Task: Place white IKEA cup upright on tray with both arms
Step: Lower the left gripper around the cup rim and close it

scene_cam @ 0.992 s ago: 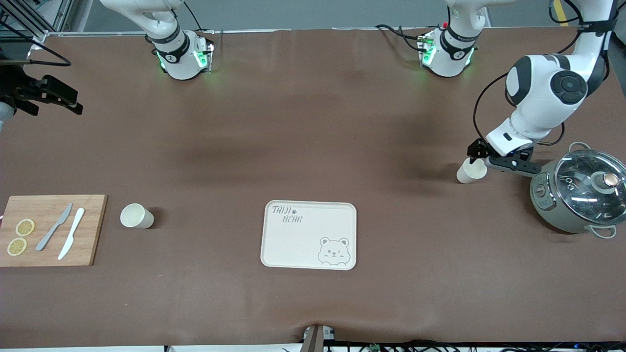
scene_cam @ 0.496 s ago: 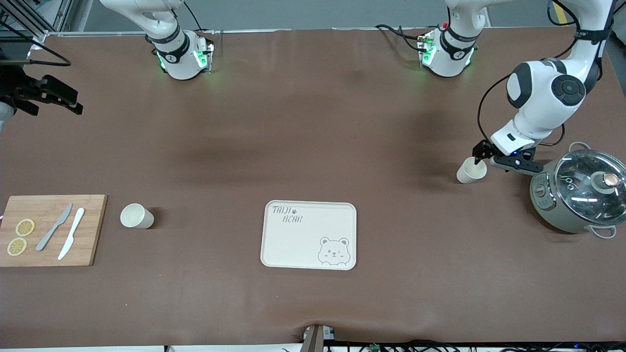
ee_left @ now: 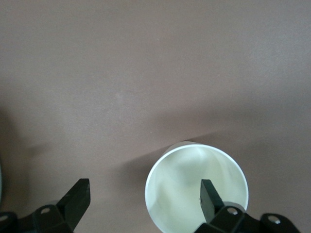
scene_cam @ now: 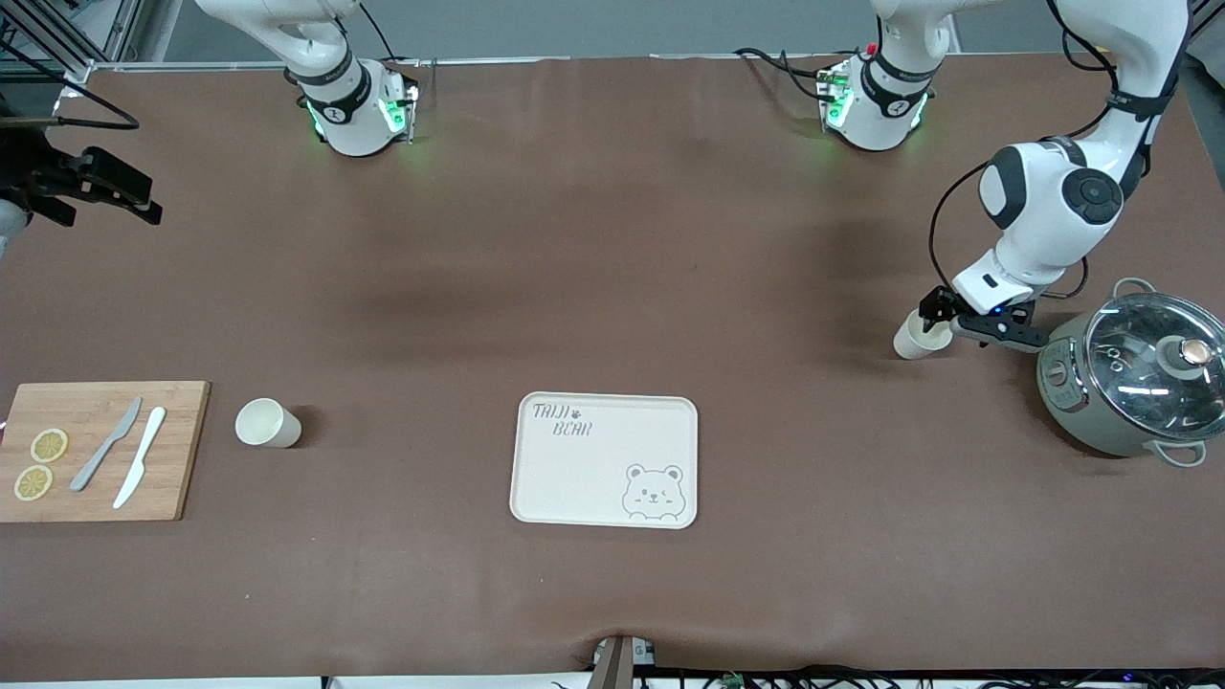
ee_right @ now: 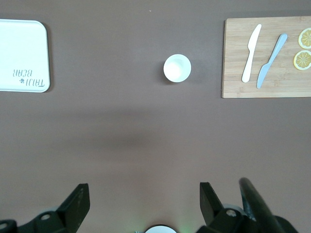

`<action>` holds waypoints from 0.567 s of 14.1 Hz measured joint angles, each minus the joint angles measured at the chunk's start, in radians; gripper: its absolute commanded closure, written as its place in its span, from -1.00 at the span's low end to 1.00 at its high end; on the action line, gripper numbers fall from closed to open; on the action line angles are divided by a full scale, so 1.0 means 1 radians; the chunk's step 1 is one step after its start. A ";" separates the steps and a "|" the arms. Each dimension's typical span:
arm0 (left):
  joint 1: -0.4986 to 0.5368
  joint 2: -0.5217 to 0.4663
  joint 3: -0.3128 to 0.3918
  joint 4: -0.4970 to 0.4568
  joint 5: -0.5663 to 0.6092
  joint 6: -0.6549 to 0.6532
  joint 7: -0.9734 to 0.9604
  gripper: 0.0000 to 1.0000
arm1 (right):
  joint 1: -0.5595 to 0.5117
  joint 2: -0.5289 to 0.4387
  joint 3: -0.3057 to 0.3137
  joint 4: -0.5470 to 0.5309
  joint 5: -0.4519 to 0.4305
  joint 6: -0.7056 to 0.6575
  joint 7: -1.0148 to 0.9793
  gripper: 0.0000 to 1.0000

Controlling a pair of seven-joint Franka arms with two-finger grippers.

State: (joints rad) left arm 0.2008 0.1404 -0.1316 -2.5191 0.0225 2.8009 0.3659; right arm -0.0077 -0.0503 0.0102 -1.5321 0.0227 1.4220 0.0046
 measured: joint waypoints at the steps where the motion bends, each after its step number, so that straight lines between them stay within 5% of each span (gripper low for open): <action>1: 0.000 0.005 0.000 0.000 0.000 0.005 0.002 -1.00 | 0.000 0.000 0.000 0.000 0.000 0.000 0.000 -1.00; 4: 0.003 0.006 0.000 0.000 0.000 0.008 0.004 -0.98 | 0.000 0.000 0.000 0.000 0.000 0.000 0.000 -1.00; 5: 0.007 0.006 0.000 0.000 0.000 0.009 0.004 -0.68 | 0.000 0.000 0.000 0.000 0.000 0.000 0.000 -1.00; 6: 0.012 0.006 0.000 0.000 0.000 0.009 0.006 -0.15 | 0.000 0.000 0.000 0.000 0.000 0.000 0.000 -1.00; 7: 0.017 0.006 0.000 0.000 0.000 0.009 0.009 0.60 | 0.000 0.000 0.000 0.000 0.000 0.000 0.000 -1.00; 8: 0.020 0.007 0.000 0.000 0.000 0.009 0.011 0.87 | 0.000 0.000 0.000 0.000 0.000 0.000 0.000 -1.00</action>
State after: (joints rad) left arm 0.2206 0.1477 -0.1315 -2.5191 0.0225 2.8096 0.3765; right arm -0.0077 -0.0503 0.0102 -1.5321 0.0227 1.4220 0.0042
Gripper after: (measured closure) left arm 0.159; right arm 0.000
